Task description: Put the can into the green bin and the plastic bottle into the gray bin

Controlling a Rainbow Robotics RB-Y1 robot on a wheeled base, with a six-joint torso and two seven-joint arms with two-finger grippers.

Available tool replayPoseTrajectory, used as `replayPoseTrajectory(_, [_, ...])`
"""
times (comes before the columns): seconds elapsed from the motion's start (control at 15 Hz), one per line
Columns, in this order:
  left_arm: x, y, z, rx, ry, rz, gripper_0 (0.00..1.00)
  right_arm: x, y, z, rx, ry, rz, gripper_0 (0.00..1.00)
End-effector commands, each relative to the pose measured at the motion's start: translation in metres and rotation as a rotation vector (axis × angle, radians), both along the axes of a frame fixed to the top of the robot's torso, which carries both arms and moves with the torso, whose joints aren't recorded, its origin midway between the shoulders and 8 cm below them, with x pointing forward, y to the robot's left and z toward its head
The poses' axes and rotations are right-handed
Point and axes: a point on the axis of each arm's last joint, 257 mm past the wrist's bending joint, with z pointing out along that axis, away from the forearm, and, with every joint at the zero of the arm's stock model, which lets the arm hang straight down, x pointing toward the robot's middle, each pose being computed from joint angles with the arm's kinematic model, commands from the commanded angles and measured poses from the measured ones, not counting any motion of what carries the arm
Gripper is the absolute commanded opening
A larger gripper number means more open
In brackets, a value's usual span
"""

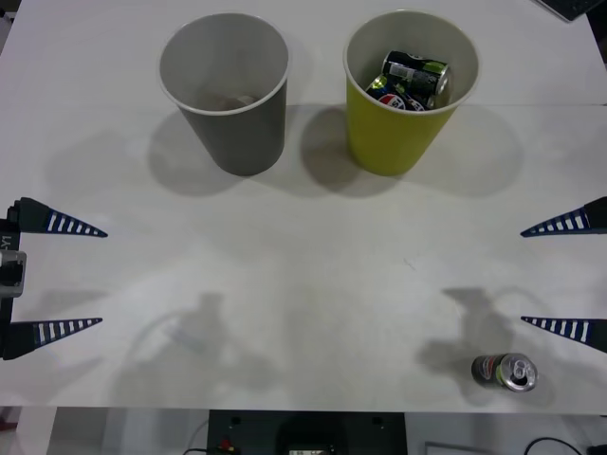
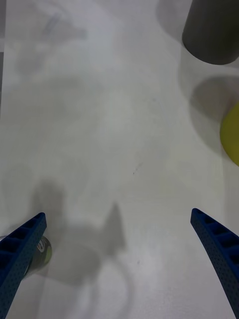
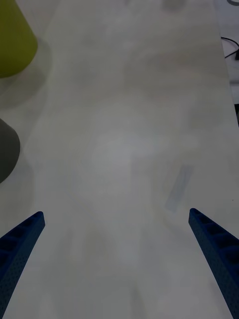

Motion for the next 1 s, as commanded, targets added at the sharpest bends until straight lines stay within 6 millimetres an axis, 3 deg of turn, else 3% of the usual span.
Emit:
replayPoseTrajectory(0.07, [0.000, 0.000, 0.000, 0.000, 0.000, 0.000, 1.00, 0.000, 0.000, 0.000, 0.000, 0.000, 0.000, 1.00])
replayPoseTrajectory(0.13, [0.000, 0.000, 0.000, 0.000, 0.000, 0.000, 1.00, -0.012, -0.002, -0.017, 0.009, 0.051, -0.011, 1.00])
replayPoseTrajectory(0.6, [0.000, 0.000, 0.000, 0.000, 0.000, 0.000, 1.00, -0.015, -0.008, -0.018, 0.006, 0.067, -0.013, 1.00])
replayPoseTrajectory(1.0, [0.000, 0.000, 0.000, 0.000, 0.000, 0.000, 1.00, -0.034, -0.017, -0.026, 0.045, 0.099, -0.052, 1.00])
